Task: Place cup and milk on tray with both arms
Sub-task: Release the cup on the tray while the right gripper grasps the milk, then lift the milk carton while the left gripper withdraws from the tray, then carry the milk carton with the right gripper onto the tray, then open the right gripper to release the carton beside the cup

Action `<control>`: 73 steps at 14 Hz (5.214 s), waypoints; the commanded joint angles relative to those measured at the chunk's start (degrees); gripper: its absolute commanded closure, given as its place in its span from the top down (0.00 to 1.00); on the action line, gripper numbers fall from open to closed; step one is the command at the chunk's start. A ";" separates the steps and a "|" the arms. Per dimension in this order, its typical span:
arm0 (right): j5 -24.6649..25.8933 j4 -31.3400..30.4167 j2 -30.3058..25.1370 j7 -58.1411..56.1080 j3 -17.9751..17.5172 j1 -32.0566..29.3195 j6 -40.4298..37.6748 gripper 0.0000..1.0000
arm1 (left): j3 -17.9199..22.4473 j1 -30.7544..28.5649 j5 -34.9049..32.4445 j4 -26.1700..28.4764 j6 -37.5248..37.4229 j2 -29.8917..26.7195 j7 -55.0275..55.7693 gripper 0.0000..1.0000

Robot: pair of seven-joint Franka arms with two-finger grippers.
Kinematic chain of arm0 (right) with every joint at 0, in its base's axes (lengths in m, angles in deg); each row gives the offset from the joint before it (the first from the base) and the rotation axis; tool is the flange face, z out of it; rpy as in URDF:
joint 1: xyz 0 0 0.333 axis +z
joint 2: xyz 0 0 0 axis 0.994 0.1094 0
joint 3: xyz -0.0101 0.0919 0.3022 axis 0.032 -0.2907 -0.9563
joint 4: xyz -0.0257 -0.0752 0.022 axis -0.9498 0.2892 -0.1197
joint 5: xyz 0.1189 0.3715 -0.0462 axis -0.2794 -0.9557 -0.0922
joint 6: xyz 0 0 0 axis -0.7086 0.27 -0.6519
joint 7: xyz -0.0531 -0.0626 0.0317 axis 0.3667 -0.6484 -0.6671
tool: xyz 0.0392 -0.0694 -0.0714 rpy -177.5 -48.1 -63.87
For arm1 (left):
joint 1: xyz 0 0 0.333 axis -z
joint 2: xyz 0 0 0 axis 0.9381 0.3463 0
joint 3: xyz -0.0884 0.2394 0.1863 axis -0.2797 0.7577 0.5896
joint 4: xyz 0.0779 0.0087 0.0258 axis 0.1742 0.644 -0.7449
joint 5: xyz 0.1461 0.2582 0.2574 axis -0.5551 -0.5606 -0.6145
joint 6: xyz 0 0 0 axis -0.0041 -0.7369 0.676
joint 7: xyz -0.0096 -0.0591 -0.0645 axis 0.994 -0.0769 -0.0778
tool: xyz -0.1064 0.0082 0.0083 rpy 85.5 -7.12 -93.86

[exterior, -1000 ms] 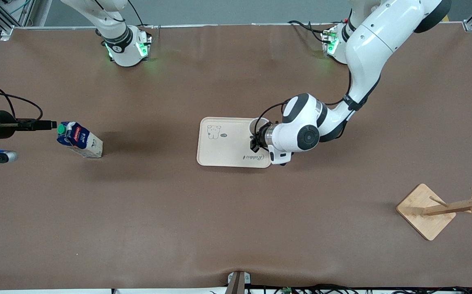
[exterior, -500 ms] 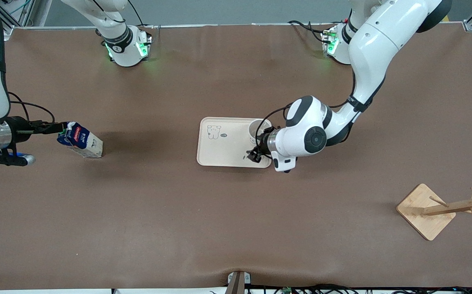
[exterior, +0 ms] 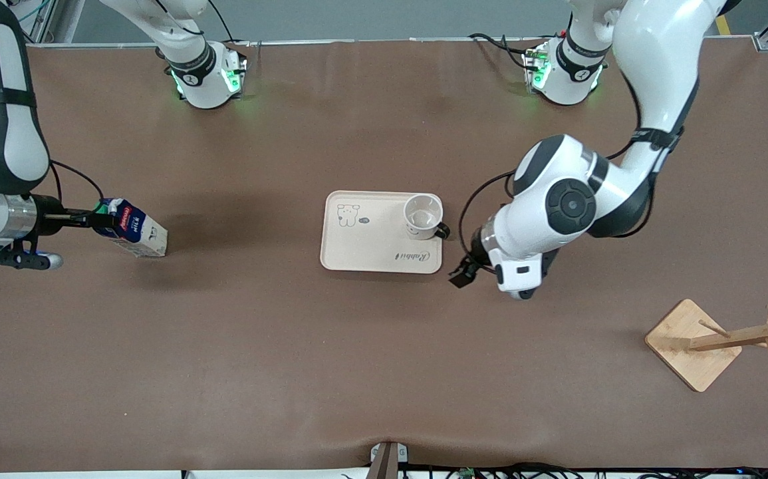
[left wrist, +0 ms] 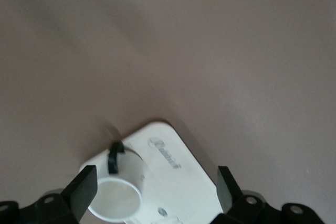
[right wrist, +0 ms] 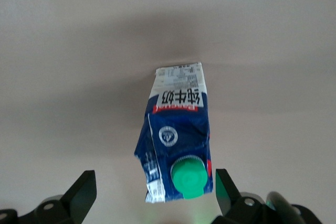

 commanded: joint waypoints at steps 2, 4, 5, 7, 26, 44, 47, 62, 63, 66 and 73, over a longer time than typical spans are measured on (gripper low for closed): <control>1.42 -2.94 -3.15 0.77 -0.79 -1.66 1.31 1.00 | 0.33 -1.75 -12.88 0.30 -9.27 -5.61 -3.83 1.00; 1.42 -3.99 -3.24 0.77 -0.79 -1.75 1.83 1.00 | 0.07 -5.07 -13.18 0.21 -12.19 -8.43 -11.11 1.00; 1.42 -5.65 -3.94 0.77 -0.87 -2.36 4.88 1.00 | 0.07 -6.57 -12.91 0.21 -12.98 -9.66 -15.68 1.00; 1.42 -11.26 -6.13 0.77 -0.87 -2.45 12.18 1.00 | 0.07 -9.91 -13.00 0.21 -14.56 -11.42 -23.25 1.00; -5.17 4.51 -7.73 12.85 -2.37 17.73 -4.58 0.00 | 25.88 -5.54 2.37 6.79 -24.59 -33.74 -70.19 1.00; -6.22 12.79 11.69 43.83 -2.28 49.84 9.57 0.00 | 26.70 -3.95 4.84 7.86 -24.33 -36.04 -73.21 1.00; -5.96 12.36 12.57 43.75 -2.19 50.72 10.27 0.10 | 26.61 -3.86 4.84 7.86 -24.33 -36.13 -73.21 1.00; -7.01 31.15 11.88 43.66 -1.75 45.38 -15.81 1.00 | 26.34 -3.77 4.84 8.04 -24.33 -36.04 -73.21 1.00; -6.93 33.68 11.79 43.49 -1.67 44.06 -17.65 1.00 | 26.34 -3.77 4.84 8.04 -24.33 -36.04 -73.21 1.00; -6.84 41.34 11.70 36.76 -1.75 38.70 -20.13 1.00 | 26.34 -3.86 4.84 7.95 -24.33 -36.13 -73.29 1.00; -2.62 40.57 6.52 9.61 -1.31 19.99 -28.65 1.00 | 26.34 -3.68 4.76 7.68 -23.89 -36.04 -73.65 1.00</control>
